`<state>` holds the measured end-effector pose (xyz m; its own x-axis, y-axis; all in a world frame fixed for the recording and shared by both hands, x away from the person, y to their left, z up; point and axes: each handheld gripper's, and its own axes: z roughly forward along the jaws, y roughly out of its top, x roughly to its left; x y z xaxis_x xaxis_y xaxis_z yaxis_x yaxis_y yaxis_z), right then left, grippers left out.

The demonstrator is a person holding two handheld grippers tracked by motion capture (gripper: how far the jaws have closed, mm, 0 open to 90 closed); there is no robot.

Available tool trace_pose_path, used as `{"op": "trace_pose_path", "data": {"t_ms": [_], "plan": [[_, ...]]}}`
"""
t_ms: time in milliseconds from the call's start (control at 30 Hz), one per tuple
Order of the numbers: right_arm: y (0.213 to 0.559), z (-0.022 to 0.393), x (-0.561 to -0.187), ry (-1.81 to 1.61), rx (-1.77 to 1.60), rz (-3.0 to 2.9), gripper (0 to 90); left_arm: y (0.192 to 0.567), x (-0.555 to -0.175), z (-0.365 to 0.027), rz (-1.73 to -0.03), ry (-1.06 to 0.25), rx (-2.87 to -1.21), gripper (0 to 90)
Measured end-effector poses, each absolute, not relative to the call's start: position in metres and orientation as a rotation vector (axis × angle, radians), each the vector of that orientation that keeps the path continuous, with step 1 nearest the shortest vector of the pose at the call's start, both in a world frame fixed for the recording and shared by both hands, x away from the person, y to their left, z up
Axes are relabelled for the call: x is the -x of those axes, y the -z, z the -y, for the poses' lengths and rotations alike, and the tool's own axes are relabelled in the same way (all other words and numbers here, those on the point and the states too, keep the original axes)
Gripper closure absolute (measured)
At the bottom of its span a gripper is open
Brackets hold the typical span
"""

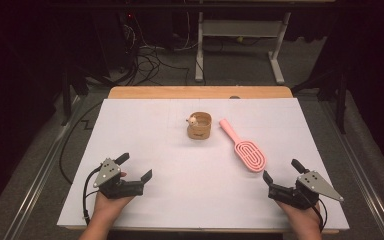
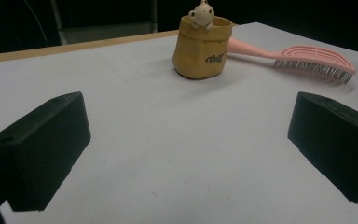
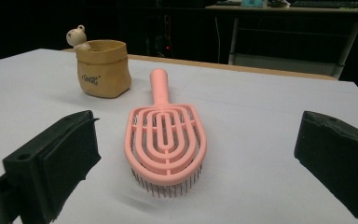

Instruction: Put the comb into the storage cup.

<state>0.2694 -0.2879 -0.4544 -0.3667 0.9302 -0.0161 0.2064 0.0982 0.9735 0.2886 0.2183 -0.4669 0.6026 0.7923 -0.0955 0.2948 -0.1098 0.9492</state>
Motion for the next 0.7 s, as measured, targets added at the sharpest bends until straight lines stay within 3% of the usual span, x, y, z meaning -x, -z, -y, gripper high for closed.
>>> {"op": "trace_pose_path", "data": {"t_ms": [700], "plan": [[0.4457, 0.2825, -0.2680, -1.312, -1.094, -1.722, 0.2, 0.4664, -0.2876, -0.2152, -0.882, -0.534, -1.686, 0.0]]}}
